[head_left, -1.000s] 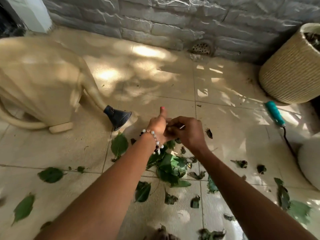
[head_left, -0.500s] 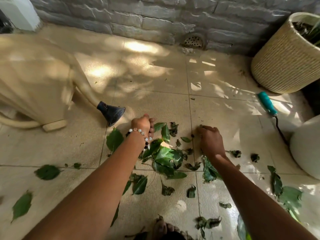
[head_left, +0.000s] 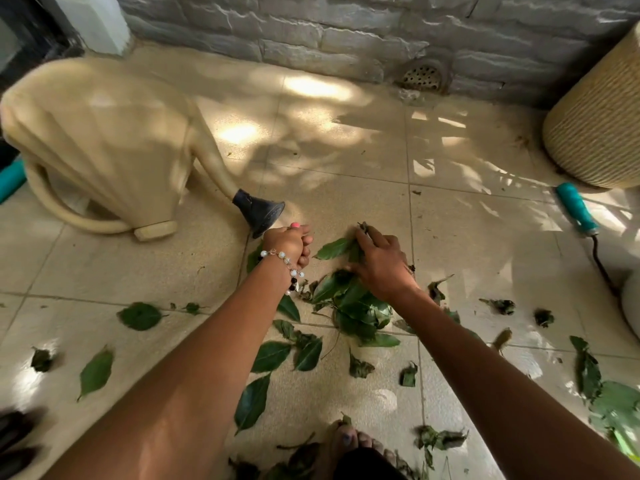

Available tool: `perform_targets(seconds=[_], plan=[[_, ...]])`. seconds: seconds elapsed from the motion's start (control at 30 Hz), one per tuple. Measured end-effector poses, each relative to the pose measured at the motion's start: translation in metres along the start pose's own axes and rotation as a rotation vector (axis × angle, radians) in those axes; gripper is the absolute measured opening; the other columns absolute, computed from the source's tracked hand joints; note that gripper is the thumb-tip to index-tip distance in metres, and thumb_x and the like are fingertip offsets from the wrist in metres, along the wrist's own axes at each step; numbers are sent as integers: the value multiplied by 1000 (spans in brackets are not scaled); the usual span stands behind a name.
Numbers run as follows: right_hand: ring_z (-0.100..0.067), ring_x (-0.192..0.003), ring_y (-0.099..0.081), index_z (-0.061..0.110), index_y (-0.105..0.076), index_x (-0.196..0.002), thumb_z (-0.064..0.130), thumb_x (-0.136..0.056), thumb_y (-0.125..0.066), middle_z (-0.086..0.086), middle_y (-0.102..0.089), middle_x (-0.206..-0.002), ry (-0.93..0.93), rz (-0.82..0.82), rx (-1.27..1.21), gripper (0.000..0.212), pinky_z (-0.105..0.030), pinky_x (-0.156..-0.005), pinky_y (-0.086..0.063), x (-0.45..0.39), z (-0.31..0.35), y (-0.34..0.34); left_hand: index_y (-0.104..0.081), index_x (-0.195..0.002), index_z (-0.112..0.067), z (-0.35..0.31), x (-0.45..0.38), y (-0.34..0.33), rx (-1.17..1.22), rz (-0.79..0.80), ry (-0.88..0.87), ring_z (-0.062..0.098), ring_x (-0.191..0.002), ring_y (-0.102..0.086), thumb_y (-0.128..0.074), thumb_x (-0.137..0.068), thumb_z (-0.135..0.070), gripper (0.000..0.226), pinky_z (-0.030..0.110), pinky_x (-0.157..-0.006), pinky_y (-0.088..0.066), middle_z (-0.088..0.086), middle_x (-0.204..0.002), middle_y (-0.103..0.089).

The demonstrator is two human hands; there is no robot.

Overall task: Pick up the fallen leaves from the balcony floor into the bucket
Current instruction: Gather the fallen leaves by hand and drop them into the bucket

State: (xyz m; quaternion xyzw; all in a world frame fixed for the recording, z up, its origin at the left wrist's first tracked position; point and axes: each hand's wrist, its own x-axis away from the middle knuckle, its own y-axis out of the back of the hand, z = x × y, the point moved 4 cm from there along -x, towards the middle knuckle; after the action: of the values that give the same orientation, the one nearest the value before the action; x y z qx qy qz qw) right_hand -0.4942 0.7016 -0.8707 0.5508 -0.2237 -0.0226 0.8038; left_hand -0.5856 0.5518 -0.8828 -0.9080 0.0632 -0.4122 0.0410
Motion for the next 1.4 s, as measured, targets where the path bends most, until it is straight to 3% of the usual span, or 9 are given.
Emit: perform_targets(seconds=[0.23, 0.4, 0.6, 0.73, 0.93, 1.07, 1.17, 1.23, 1.4], plan=[[-26, -112, -50, 13, -56, -133, 10, -97, -50, -8, -60, -127, 171, -156, 190, 37, -33, -89, -46, 1, 18, -4, -49, -68, -14, -3, 5, 4, -15, -30, -21, 5, -30, -38, -59, -93, -6, 28, 13, -32, -26, -6, -39, -47], [-20, -87, -70, 7, -72, -109, 5, -85, -69, -9, -74, -103, 50, -425, -277, 23, -29, -85, -55, 8, 12, 29, -59, -83, -6, 1, 17, -8, -63, 8, 32, 10, -36, -48, -52, -100, -20, 23, 16, -36, -37, 2, -50, -55], [-15, -81, -70, 11, -75, -100, 3, -83, -68, -3, -75, -94, 138, -501, -387, 20, -26, -81, -55, 25, 40, 50, -61, -116, -3, 10, 37, -39, -155, 141, 224, 33, -101, -65, -44, -71, -84, 94, 53, -95, -50, 16, -110, -67], [-25, -75, -65, 9, -68, -105, 7, -89, -58, -11, -72, -89, 204, -430, -200, 19, -29, -64, -47, 39, 55, 36, -59, -120, -3, 11, 36, -51, -109, 105, 215, 31, -112, -60, -38, -83, -77, 85, 47, -105, -44, 13, -120, -64], [-24, -114, -57, 9, -37, -123, 13, -88, -46, -1, -67, -111, 294, -209, -182, 37, -51, -112, -19, 60, 44, 24, -58, -108, -3, 16, 45, -49, -216, -25, 127, 27, -79, -60, -34, -102, -47, 51, 35, -74, -49, 10, -85, -61], [-11, -102, -66, 16, -39, -120, 20, -92, -59, 9, -68, -108, 200, -206, -648, 35, -38, -97, -44, 71, 24, 41, -54, -123, 0, 18, 52, -61, -371, -38, 63, 28, -97, -62, -41, -102, -24, 34, 36, -85, -51, 13, -101, -64], [-10, -94, -68, 17, -50, -120, 19, -94, -59, 0, -70, -108, -46, -236, -1048, 28, -28, -75, -58, 71, -13, 52, -57, -122, 0, 21, 53, -67, -314, 24, 53, 23, -73, -61, -41, -103, -23, 34, 25, -59, -48, 16, -103, -67], [-15, -105, -63, 19, -55, -118, 14, -95, -57, -1, -65, -114, -163, -326, -852, 24, -36, -89, -55, 64, -46, 53, -57, -125, 0, 26, 50, -66, -286, 75, 65, 25, -85, -67, -40, -104, -24, 37, 21, -59, -49, 17, -119, -64], [-36, -146, -8, 28, -22, -151, 19, -91, -60, -7, -8, -161, -43, 174, -33, 71, -50, -119, -17, 54, -73, -4, -54, -64, -9, 28, 42, -57, -220, 49, 115, 11, -31, -32, -45, -102, -36, 47, 13, -36, -27, 0, -48, -48]])
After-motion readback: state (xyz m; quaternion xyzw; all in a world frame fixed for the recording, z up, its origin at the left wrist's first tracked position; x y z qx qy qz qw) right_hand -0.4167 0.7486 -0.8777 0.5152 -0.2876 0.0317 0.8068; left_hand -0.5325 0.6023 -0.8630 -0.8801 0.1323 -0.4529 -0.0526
